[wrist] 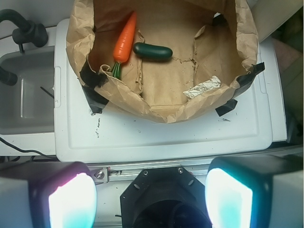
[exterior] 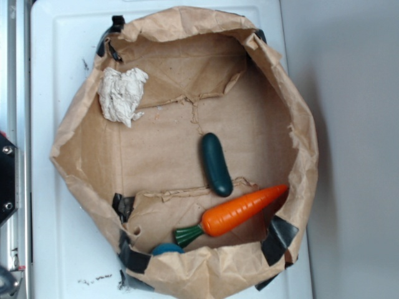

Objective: Grab the white paper.

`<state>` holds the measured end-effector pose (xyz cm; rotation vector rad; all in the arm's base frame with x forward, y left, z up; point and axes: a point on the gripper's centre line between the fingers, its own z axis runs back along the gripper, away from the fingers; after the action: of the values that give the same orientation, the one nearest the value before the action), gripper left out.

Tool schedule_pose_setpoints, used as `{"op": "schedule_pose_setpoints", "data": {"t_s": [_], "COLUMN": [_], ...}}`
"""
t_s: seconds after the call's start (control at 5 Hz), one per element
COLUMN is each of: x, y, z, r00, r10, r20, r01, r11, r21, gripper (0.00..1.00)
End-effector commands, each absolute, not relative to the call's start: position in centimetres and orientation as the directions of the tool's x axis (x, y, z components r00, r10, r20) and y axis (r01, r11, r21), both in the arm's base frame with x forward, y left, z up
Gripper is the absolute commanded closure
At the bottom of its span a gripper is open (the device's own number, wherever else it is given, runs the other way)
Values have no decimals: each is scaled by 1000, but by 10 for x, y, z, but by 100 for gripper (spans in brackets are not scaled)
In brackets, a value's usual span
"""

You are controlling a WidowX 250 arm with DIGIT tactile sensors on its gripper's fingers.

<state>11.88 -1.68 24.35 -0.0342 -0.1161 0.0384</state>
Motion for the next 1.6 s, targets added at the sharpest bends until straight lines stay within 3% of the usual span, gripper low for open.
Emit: {"op": "schedule_pose_setpoints", "data": {"t_s": [0.0, 0.2, 0.4, 0.6, 0.8, 1.0, 1.4], "x": [119, 164, 189, 203, 206, 214, 225], "y": [-17, 0, 12, 28, 36, 40, 34], "z": [243, 244, 240, 221, 188, 154, 130], "r00": [993, 990, 988, 987, 983, 992, 987], "r10": [40, 55, 60, -41, -150, -115, -158], "r20": [115, 129, 140, 154, 108, 56, 13], "r01": [-36, -49, -50, 53, 157, 119, 159], "r11": [999, 998, 996, 996, 986, 990, 986], "r21": [-36, -50, -71, -75, -60, -73, -52], "gripper": [0, 0, 0, 0, 0, 0, 0]}}
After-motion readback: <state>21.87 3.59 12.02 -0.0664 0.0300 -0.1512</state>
